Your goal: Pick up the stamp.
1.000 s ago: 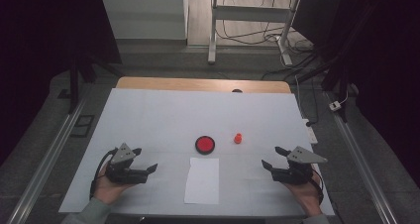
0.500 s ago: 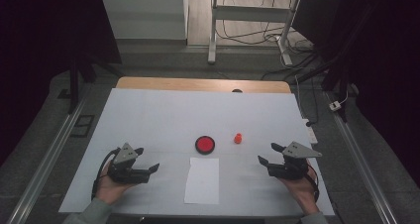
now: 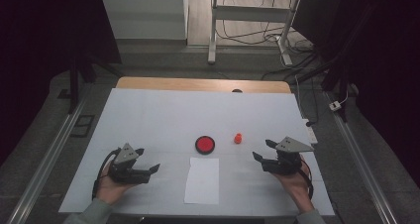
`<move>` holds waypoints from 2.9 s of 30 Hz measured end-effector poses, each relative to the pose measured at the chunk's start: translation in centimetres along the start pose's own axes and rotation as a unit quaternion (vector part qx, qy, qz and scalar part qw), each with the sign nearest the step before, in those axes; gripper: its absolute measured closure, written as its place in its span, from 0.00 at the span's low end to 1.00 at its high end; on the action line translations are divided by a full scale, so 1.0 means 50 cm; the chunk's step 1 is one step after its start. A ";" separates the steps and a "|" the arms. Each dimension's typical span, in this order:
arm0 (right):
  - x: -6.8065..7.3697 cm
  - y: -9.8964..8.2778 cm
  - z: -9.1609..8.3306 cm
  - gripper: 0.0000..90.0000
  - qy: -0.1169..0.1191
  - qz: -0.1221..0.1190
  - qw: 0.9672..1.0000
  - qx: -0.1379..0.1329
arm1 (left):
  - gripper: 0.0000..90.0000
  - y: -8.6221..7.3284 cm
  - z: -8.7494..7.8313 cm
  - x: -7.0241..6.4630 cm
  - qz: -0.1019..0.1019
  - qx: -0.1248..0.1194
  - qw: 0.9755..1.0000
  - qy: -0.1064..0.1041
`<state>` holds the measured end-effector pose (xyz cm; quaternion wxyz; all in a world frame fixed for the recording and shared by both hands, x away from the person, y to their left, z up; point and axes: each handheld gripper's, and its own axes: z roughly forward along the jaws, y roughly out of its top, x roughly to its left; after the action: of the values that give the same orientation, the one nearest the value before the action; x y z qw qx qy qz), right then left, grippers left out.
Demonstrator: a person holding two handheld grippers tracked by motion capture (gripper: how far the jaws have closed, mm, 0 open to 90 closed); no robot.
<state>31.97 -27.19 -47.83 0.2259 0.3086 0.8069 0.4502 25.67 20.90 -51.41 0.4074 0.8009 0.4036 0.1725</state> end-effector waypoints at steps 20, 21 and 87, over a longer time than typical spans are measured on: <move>-0.012 0.066 0.067 0.36 -0.004 0.015 1.000 0.000 | 0.20 -0.003 0.007 -0.001 0.004 0.007 1.000 -0.002; -0.013 0.066 0.072 0.36 -0.002 0.019 1.000 -0.002 | 0.20 -0.003 0.006 0.000 0.003 0.008 1.000 -0.002; -0.026 0.033 0.228 0.76 0.009 0.028 0.997 0.073 | 0.20 -0.011 0.016 0.006 0.006 0.031 0.999 0.002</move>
<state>40.72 -20.76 -51.90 0.1830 0.3429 0.8307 0.3987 26.04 20.92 -52.34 0.3805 0.8154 0.4043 0.1638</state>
